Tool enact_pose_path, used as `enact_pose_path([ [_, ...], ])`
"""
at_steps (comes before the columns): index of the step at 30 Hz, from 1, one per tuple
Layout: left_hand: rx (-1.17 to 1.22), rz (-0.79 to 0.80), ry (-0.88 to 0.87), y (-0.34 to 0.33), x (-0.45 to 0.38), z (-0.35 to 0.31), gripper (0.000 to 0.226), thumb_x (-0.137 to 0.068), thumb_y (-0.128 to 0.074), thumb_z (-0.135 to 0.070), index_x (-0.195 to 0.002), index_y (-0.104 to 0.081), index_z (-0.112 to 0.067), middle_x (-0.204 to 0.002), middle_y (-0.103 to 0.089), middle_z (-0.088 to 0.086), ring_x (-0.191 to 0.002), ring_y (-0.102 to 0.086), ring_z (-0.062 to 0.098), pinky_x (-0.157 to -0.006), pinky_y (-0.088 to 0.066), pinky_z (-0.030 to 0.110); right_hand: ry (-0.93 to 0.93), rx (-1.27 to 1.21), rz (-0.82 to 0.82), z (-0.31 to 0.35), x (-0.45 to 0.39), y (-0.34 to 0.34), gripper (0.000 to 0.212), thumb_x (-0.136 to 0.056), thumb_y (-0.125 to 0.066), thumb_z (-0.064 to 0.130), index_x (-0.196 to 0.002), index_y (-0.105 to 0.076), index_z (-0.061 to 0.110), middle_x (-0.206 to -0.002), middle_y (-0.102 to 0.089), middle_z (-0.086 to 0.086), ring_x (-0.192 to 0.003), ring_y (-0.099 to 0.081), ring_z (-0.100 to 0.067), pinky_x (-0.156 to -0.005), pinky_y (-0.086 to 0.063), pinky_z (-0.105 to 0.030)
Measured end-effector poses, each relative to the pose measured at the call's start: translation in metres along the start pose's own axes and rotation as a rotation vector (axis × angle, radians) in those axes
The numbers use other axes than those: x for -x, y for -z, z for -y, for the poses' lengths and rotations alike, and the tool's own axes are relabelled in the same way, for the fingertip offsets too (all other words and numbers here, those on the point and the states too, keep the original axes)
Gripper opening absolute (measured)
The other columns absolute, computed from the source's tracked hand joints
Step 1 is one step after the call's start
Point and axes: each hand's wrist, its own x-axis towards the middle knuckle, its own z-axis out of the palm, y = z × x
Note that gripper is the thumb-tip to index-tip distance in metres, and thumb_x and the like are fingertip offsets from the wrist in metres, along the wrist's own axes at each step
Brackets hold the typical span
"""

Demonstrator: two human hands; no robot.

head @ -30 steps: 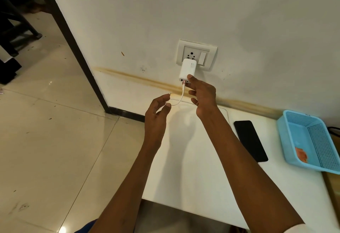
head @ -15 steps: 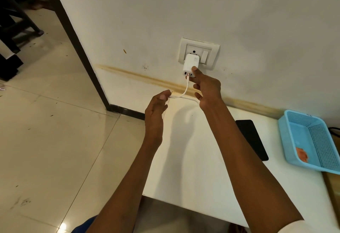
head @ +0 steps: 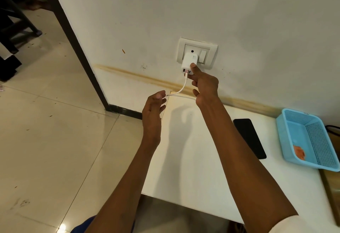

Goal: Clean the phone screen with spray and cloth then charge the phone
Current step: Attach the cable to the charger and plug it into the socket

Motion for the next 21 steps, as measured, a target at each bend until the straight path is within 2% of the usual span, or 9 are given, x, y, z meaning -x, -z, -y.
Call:
enact_pose_path([
  [3,0.004,-0.004,0.002,-0.001,0.001,0.001,0.030,-0.102,-0.049,-0.028,-0.119,-0.064,-0.008,-0.119,-0.068,0.003,-0.110,-0.065,0.018,-0.096,-0.051,0.033,-0.006,0.046,0.021,0.003,0.001,0.003,0.026,-0.079,-0.081,0.038,-0.079,-0.066,0.017,-0.074,-0.075,0.005,-0.052,-0.064,0.003,-0.065,-0.039,-0.031],
  [6,0.011,-0.014,0.040,-0.001,0.000,0.003,0.029,-0.101,-0.052,-0.028,-0.110,-0.065,-0.003,-0.103,-0.070,0.004,-0.100,-0.068,0.021,-0.086,-0.053,0.031,-0.020,0.123,0.060,0.004,0.000,0.008,0.028,-0.078,-0.079,0.046,-0.084,-0.069,0.021,-0.077,-0.077,0.007,-0.067,-0.057,-0.009,-0.062,-0.039,-0.029],
  [9,-0.016,0.023,0.085,0.001,0.000,0.004,0.031,-0.099,-0.054,-0.033,-0.098,-0.067,-0.004,-0.092,-0.071,0.004,-0.093,-0.070,0.027,-0.078,-0.055,0.032,0.029,0.167,0.093,0.001,-0.004,0.012,0.028,-0.079,-0.077,0.050,-0.086,-0.071,0.024,-0.080,-0.077,0.008,-0.072,-0.055,-0.012,-0.064,-0.042,-0.028],
  [13,-0.114,0.143,0.172,-0.003,0.001,0.007,0.025,-0.098,-0.056,-0.032,-0.096,-0.072,-0.012,-0.095,-0.075,0.008,-0.090,-0.071,0.027,-0.078,-0.052,0.037,0.107,0.229,0.146,-0.007,-0.010,0.020,0.032,-0.086,-0.067,0.058,-0.090,-0.072,0.027,-0.087,-0.078,0.008,-0.071,-0.058,-0.015,-0.067,-0.045,-0.029],
  [18,-0.157,0.219,0.222,-0.010,0.007,0.008,0.023,-0.098,-0.055,-0.032,-0.104,-0.073,-0.020,-0.099,-0.075,0.004,-0.093,-0.071,0.026,-0.083,-0.051,0.037,0.224,0.348,0.069,-0.015,-0.024,0.035,0.031,-0.092,-0.059,0.054,-0.091,-0.072,0.026,-0.080,-0.077,0.009,-0.059,-0.059,-0.002,-0.056,-0.044,-0.015],
  [19,-0.160,0.223,0.225,-0.011,0.008,0.008,0.023,-0.098,-0.054,-0.032,-0.105,-0.073,-0.019,-0.099,-0.075,0.004,-0.093,-0.070,0.026,-0.083,-0.051,0.037,0.235,0.371,0.042,-0.015,-0.028,0.037,0.030,-0.093,-0.059,0.053,-0.090,-0.073,0.026,-0.078,-0.076,0.009,-0.061,-0.060,-0.003,-0.059,-0.046,-0.018],
  [21,-0.166,0.222,0.232,-0.011,0.008,0.008,0.024,-0.098,-0.054,-0.031,-0.106,-0.073,-0.018,-0.100,-0.075,0.005,-0.091,-0.070,0.025,-0.082,-0.050,0.036,0.244,0.428,0.006,-0.013,-0.038,0.038,0.030,-0.093,-0.058,0.052,-0.087,-0.073,0.027,-0.077,-0.076,0.009,-0.068,-0.063,-0.010,-0.072,-0.054,-0.032],
])
